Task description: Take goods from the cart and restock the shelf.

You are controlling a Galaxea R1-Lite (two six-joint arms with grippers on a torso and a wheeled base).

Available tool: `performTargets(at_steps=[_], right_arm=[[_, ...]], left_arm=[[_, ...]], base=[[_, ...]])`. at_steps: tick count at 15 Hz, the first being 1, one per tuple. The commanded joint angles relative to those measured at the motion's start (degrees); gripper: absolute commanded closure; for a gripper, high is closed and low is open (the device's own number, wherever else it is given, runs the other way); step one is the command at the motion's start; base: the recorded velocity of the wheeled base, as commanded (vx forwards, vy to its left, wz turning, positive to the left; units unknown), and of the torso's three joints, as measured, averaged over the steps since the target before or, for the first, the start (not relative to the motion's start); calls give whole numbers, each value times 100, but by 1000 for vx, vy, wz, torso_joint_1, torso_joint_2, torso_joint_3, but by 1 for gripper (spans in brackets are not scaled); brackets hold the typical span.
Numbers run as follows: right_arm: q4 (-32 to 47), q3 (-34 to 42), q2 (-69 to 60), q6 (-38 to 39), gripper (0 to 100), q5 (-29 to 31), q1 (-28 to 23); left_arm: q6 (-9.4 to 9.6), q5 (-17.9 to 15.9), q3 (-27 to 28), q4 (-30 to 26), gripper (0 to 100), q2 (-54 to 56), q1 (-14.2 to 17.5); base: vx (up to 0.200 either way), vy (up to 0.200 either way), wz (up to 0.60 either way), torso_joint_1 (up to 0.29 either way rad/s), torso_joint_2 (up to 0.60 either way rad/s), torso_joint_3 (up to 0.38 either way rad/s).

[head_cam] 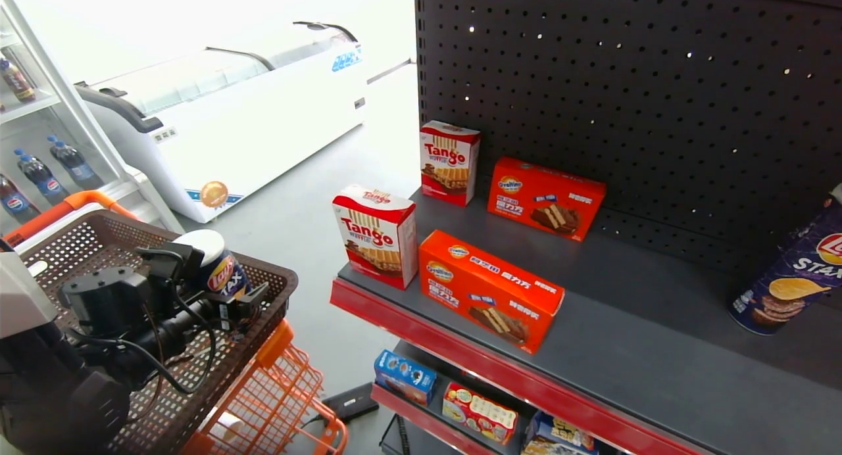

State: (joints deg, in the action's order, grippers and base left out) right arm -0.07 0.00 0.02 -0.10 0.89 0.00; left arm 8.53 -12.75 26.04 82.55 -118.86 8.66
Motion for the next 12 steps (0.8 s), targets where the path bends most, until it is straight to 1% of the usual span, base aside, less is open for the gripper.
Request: performTargets(at_steps=[1,3,5,6,7,9,10,11,12], right_arm=[[-1,0,6,1,0,8,0],[-1,0,6,-8,0,-1,0],[-1,0,6,1,0,8,0],[-1,0,6,1,0,8,0],[-1,0,6,-8,0,8,0],[-1,0,6,-8,0,8,0],[-1,0,6,1,0,-1,0],[-1,0,6,-8,0,8,0],[-1,0,6,-8,0,8,0]], left_arm=[[52,45,94,-3,100,-59,13],[52,53,103,-3,100,-59,13],[113,80,156,59,100,-32,-4],[193,89,112,121,100,-23,5],[210,97,94,121,100,3,13],[175,133,209,33,100,372,101],[166,159,349,-73,100,645,119],[184,185,543,-477,100,1172,101],[184,177,587,-653,100,1436,92]], base=[[0,0,0,0,0,0],[0,0,0,0,0,0],[0,0,0,0,0,0],[0,0,0,0,0,0],[0,0,0,0,0,0],[0,0,0,0,0,0],[0,0,0,0,0,0],[0,0,0,0,0,0],[0,0,0,0,0,0]])
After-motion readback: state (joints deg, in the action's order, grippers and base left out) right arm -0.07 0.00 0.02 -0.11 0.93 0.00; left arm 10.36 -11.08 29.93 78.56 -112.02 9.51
